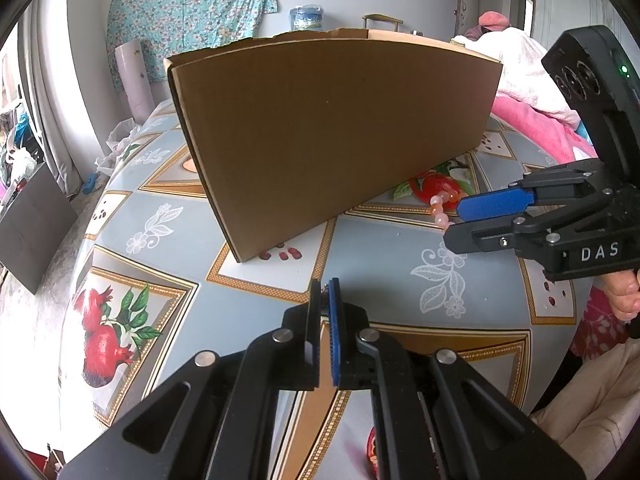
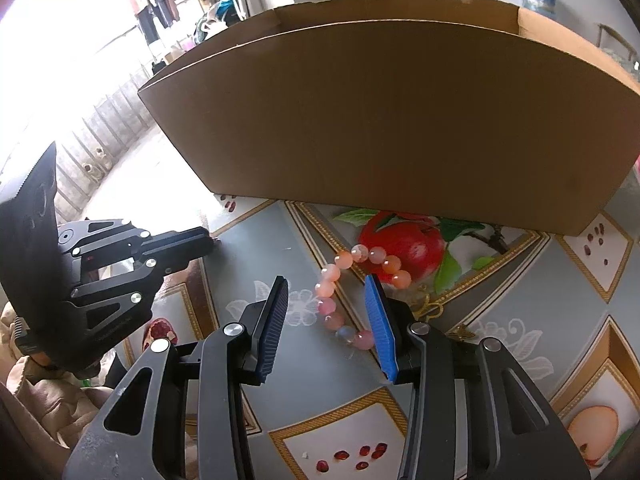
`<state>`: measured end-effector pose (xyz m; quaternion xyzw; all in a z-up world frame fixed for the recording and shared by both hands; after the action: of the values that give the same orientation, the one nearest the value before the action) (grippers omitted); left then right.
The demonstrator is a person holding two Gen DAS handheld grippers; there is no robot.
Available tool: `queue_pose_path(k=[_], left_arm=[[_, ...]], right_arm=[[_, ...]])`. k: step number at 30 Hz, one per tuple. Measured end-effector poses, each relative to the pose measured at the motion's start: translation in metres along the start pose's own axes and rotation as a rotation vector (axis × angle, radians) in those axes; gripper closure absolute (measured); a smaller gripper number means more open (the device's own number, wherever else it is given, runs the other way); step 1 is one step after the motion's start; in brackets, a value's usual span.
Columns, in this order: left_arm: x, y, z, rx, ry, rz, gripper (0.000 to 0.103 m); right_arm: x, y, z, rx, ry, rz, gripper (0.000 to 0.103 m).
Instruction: Organize jewelry
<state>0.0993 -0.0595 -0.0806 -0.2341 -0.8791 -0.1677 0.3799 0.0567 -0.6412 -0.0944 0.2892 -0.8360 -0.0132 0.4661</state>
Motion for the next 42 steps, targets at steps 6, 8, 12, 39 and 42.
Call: queue_pose_path(k=[6, 8, 12, 39, 42], left_arm=[[0.000, 0.000, 0.000, 0.000, 0.000, 0.000, 0.100], [0.000, 0.000, 0.000, 0.000, 0.000, 0.000, 0.100], [0.000, 0.000, 0.000, 0.000, 0.000, 0.000, 0.100], [0.000, 0.000, 0.000, 0.001, -0.003, 0.001, 0.100], [0.000, 0.000, 0.001, 0.001, -0.003, 0.001, 0.100]], right_arm=[[-0.003, 0.008, 0.002, 0.011, 0.007, -0.020, 0.063], [-0.007, 0.012, 0.003, 0.014, 0.010, -0.027, 0.063], [-0.012, 0.019, 0.004, 0.029, 0.015, -0.035, 0.063], [-0.021, 0.029, 0.008, 0.034, 0.018, -0.045, 0.063], [-0.022, 0.030, 0.008, 0.034, 0.018, -0.045, 0.063]])
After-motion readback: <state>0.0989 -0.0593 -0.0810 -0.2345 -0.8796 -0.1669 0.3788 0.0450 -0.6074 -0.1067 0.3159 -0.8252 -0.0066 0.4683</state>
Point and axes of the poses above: each gripper's, at about its wrist camera, not at the fingertips, and x roughly against the way its jaws point, y to its left, z to its underside, the point moved 7 cm from there along -x, roughly the way its jaws point, and after that the axes turned 7 degrees about -x, right-handed, at the moved point
